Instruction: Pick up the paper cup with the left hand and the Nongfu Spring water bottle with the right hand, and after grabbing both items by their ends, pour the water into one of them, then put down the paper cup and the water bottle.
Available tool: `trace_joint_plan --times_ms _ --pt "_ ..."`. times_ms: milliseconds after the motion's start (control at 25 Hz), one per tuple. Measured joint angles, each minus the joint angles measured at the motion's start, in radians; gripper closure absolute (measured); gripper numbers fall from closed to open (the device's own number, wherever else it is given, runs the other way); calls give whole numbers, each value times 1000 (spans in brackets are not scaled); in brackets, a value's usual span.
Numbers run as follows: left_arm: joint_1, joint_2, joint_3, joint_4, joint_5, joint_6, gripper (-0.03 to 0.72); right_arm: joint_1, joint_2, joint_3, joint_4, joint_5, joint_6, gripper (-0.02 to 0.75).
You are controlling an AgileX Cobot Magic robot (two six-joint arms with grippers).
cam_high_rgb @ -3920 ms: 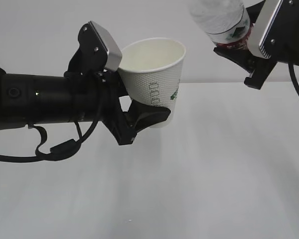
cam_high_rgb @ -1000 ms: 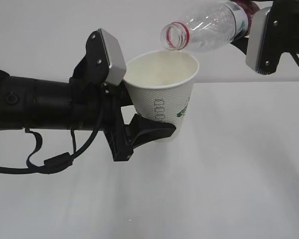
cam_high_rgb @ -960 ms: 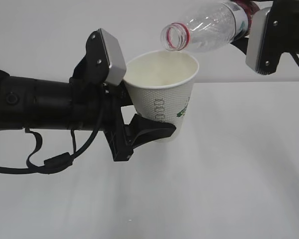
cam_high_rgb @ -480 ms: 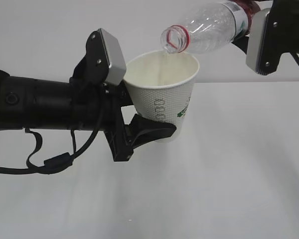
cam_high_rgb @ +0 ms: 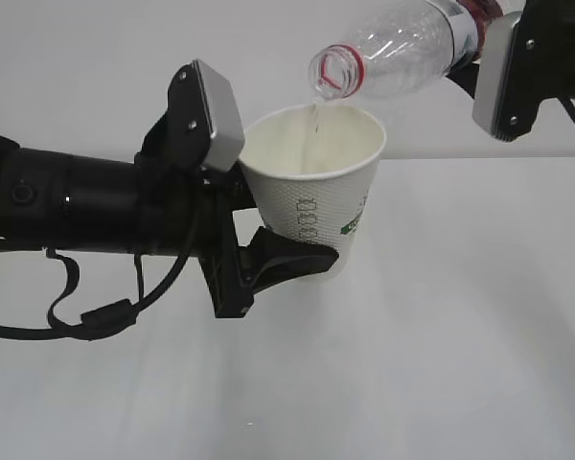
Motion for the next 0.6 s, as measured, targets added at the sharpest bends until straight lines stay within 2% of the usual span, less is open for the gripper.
trace_joint_plan --times_ms 600 --pt "0 0 0 9 -1 -9 179 0 0 0 5 -2 -7 220"
